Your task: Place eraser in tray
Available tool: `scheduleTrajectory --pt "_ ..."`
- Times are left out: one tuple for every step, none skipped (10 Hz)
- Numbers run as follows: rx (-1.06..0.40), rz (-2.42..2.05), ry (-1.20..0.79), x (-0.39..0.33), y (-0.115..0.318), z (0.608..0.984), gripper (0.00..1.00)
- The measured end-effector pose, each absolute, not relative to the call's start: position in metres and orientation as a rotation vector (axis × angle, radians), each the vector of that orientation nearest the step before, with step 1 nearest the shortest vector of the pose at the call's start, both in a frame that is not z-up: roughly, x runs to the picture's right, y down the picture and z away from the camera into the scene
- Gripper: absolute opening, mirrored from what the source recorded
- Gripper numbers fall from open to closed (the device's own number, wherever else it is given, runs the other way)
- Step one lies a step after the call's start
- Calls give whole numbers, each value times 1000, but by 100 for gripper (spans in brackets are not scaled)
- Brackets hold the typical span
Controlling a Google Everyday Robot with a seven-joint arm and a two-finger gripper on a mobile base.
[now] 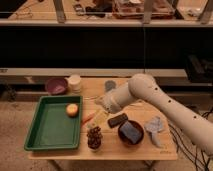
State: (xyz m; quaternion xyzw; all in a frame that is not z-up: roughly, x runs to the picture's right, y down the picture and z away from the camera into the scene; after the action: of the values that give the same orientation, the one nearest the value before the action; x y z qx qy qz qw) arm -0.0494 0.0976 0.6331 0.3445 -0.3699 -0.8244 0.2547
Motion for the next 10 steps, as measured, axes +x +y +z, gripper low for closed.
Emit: scheduleTrajectory --pt "963 -2259 -993 -47 94 635 80" --pt "985 -2311 -967 -46 88 639 80" --pt "998 -2405 -932 -46 82 640 80" --pt "1020 -2574 -864 -43 71 640 80" --pt "1033 -2690 -806 -38 63 639 80" --pt "1041 -2758 -773 -36 57 637 80" --pt "1048 -2813 -749 -36 53 636 80" --pt "1051 -2840 -736 -35 51 636 80" --pt "1048 -2844 -742 -35 51 633 80" --pt "1039 -2869 -748 -38 50 629 80"
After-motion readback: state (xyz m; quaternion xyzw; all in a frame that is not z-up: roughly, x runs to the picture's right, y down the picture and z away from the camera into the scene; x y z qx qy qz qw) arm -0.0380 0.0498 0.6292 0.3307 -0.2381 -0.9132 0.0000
